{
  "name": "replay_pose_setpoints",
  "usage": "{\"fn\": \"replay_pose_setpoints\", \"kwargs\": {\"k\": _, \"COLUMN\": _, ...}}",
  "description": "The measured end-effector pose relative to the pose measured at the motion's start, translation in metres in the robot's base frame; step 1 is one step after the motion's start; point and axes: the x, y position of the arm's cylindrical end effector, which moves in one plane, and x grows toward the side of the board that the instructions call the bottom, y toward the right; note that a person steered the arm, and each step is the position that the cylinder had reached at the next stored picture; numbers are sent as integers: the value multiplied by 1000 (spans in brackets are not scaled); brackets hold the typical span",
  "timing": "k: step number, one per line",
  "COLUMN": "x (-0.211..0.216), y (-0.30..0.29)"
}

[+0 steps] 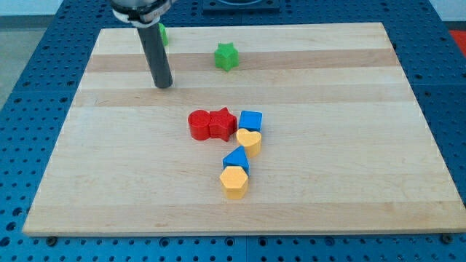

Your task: Put the green star on the top of the blue cube

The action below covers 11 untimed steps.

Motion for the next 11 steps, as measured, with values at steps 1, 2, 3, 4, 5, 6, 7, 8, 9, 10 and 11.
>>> {"fn": "replay_pose_setpoints", "kwargs": {"k": 1, "x": -36, "y": 13}}
{"fn": "replay_pose_setpoints", "kwargs": {"k": 2, "x": -56, "y": 43}}
{"fn": "replay_pose_setpoints", "kwargs": {"k": 3, "x": -56, "y": 68}}
{"fn": "replay_pose_setpoints", "kwargs": {"k": 4, "x": -62, "y": 93}}
{"fn": "replay_pose_setpoints", "kwargs": {"k": 5, "x": -62, "y": 93}}
{"fn": "replay_pose_setpoints", "kwargs": {"k": 6, "x": -62, "y": 97}}
{"fn": "replay_pose_setpoints", "kwargs": {"k": 7, "x": -62, "y": 111}}
{"fn": "replay_pose_setpoints", "kwargs": {"k": 8, "x": -62, "y": 113}}
{"fn": "replay_pose_setpoints", "kwargs": {"k": 9, "x": -62, "y": 129}}
{"fn": "replay_pose_setpoints", "kwargs": {"k": 10, "x": -61, "y": 130}}
{"fn": "replay_pose_setpoints", "kwargs": {"k": 11, "x": -50, "y": 140}}
